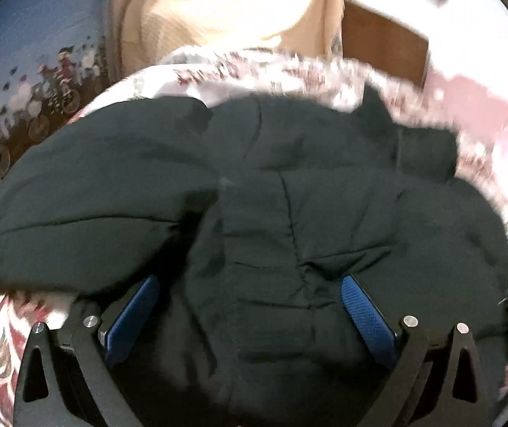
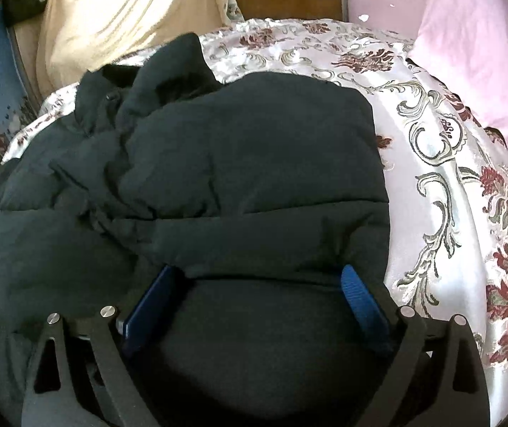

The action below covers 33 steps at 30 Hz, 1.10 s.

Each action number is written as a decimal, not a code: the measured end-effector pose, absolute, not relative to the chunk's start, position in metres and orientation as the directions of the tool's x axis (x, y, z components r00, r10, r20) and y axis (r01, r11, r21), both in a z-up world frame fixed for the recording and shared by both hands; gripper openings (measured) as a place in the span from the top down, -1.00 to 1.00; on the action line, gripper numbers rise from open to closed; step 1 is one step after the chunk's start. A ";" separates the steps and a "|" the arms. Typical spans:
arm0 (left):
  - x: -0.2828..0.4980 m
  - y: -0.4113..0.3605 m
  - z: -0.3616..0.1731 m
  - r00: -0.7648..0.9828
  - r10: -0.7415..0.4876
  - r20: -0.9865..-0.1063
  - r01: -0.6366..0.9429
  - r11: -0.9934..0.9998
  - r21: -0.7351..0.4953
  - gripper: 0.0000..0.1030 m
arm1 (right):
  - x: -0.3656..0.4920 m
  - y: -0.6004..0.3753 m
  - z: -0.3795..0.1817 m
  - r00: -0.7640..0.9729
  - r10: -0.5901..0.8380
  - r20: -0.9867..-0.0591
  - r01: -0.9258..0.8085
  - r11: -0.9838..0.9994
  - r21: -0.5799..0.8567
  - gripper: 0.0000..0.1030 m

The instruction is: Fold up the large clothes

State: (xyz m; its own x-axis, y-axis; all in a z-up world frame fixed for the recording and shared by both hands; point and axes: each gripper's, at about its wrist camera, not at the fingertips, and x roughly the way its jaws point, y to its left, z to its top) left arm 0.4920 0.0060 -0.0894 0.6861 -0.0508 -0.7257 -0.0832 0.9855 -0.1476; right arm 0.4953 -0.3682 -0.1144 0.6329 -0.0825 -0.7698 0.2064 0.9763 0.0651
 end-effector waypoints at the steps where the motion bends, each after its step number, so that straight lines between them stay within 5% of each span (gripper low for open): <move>1: 0.487 0.014 -0.085 0.697 -0.074 -0.714 -0.086 0.979 -0.185 -1.00 | 0.495 -0.370 -0.114 0.641 -0.076 -0.764 0.203 0.976 0.073 -0.86; 11: 0.432 0.119 -0.058 0.673 -0.078 -0.736 -0.307 0.876 -0.373 -1.00 | 0.467 -0.323 -0.066 0.748 -0.107 -0.655 0.166 0.986 0.028 -0.88; 18: 0.393 0.222 -0.071 0.674 0.017 -0.738 -0.511 0.732 -0.450 -1.00 | 0.489 -0.224 -0.046 0.716 0.100 -0.691 -0.023 0.992 0.120 -0.88; 28: 0.403 0.318 -0.130 0.666 -0.018 -0.746 -0.646 0.487 -0.588 -0.98 | 0.522 -0.082 -0.048 0.710 0.105 -0.696 -0.197 0.979 -0.053 -0.88; 33: 0.412 0.328 -0.146 0.696 -0.070 -0.714 -0.629 0.419 -0.655 -0.50 | 0.535 -0.040 -0.059 0.726 0.040 -0.686 -0.193 0.970 -0.148 -0.88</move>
State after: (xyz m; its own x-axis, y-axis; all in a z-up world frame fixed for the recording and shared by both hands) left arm 0.4123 0.3284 -0.1463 0.6965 -0.0705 -0.7141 -0.6292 0.4185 -0.6549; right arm 0.5352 -0.0395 -0.0592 0.7264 0.0398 -0.6861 -0.1927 0.9701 -0.1477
